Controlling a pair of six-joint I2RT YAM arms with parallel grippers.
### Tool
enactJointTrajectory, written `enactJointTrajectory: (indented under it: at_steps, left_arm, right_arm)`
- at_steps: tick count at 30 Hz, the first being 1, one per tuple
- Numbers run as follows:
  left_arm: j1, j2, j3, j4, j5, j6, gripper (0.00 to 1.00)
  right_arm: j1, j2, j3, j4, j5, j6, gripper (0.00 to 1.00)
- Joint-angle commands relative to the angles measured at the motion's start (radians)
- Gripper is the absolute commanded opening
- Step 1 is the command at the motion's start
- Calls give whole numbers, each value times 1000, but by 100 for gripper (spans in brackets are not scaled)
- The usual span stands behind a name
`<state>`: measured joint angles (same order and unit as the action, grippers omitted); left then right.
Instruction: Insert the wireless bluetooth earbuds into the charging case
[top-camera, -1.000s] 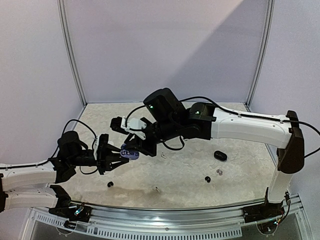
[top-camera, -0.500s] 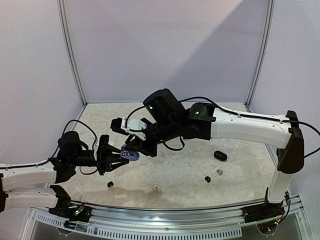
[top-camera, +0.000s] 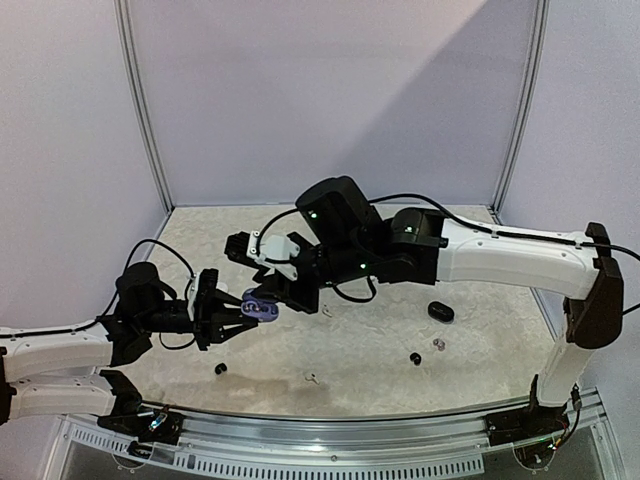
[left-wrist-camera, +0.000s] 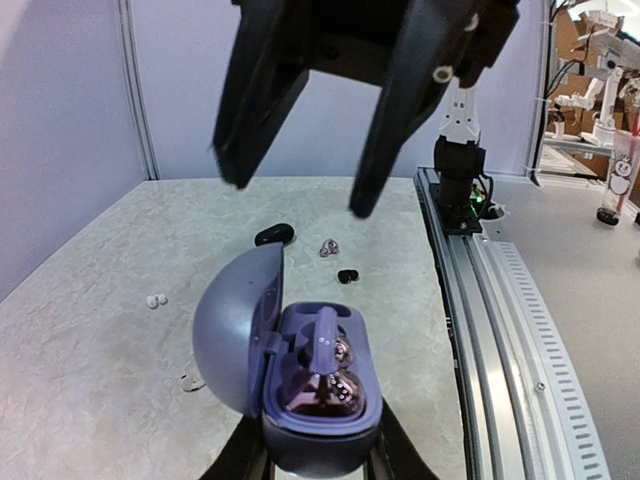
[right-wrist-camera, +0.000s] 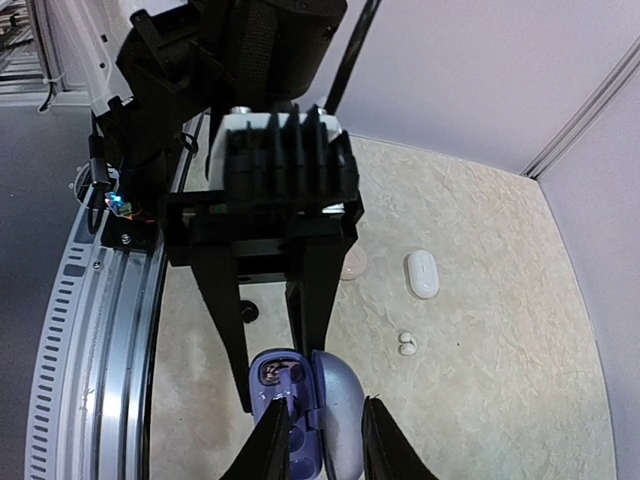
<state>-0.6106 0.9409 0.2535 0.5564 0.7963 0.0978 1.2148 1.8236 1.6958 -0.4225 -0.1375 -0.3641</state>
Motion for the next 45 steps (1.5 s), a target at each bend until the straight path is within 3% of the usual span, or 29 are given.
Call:
enactJointTrajectory:
  at_steps: [1,5,24,34,45]
  left_arm:
    - [-14,-8,-7,-4,1,-9,0]
    - [-14,-15,-9,-7,1,-8,0]
    - [-14,-18,-14,-4,-1,0,0]
    - [-15,-19,-14,-1,-7,9,0]
    - [-14,-19,-22,85,-26,-56,0]
  right_arm:
    - [12,-45,-18,37,-24,-2,25]
    - [12,0,8,8,-48,3,19]
    - [11,83,64,-63,-36,-3,14]
    - [9,106,84,-95,-53,-18,6]
    - [9,85,-2,5,-53,-24,2]
